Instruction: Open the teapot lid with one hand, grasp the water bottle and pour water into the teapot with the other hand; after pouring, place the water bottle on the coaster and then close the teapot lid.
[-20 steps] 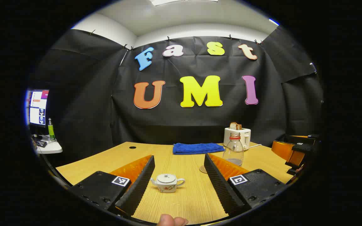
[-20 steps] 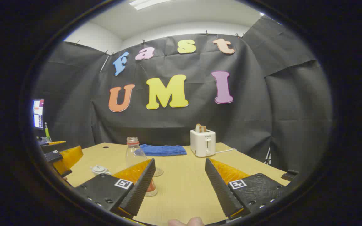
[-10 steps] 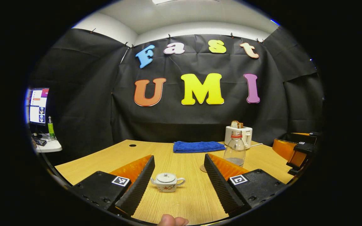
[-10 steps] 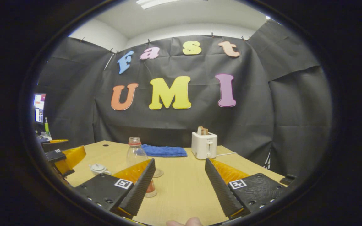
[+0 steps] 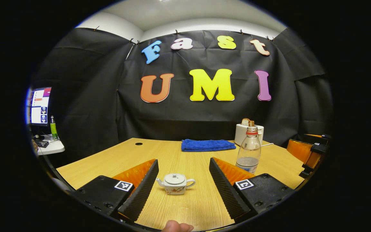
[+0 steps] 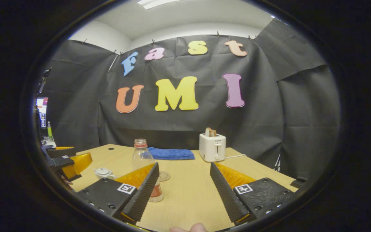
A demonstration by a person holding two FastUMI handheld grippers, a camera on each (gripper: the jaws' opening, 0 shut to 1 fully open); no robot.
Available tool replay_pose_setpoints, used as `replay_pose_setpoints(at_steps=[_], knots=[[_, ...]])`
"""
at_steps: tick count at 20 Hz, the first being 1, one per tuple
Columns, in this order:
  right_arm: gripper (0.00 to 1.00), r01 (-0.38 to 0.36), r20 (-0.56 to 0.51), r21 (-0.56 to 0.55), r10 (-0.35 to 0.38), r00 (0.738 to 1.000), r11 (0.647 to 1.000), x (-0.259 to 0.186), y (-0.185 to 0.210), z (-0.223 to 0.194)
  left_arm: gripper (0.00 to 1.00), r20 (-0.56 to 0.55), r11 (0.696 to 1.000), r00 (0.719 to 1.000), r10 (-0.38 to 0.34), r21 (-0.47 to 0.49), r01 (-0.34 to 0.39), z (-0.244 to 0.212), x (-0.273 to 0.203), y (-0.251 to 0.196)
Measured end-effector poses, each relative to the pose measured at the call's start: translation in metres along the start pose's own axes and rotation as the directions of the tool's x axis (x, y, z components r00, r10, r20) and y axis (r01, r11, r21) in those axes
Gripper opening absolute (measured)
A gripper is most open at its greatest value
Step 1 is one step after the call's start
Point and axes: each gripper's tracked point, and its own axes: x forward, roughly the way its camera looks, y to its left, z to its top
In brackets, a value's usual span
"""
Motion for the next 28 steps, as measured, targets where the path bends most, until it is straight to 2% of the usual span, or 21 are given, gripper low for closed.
replay_pose_setpoints(at_steps=[11, 13, 18, 23, 28], knots=[[0.96, 0.011, -0.066, 0.009, -0.01, 0.998, 1.0, 0.017, -0.013, -0.028, 0.99, -0.139, 1.0, 0.99, 0.015, 0.017, -0.013, -0.046, 0.047, 0.013], [0.96, 0.018, -0.075, 0.014, -0.017, 0.997, 1.0, 0.021, -0.017, -0.031, 0.97, -0.158, 1.0, 0.987, 0.021, 0.026, -0.018, -0.053, 0.056, 0.017], [0.96, 0.016, -0.089, 0.024, -0.014, 0.996, 1.0, 0.029, -0.019, -0.039, 0.72, -0.222, 0.998, 0.974, 0.045, 0.046, -0.036, -0.069, 0.069, 0.022], [0.96, 0.018, -0.106, 0.024, -0.016, 0.994, 1.0, 0.034, -0.024, -0.047, 0.59, -0.266, 0.995, 0.961, 0.079, 0.083, -0.058, -0.08, 0.076, 0.028], [0.95, 0.024, -0.115, 0.033, -0.02, 0.993, 0.999, 0.039, -0.029, -0.052, 0.38, -0.271, 0.995, 0.96, 0.075, 0.088, -0.053, -0.081, 0.08, 0.024]])
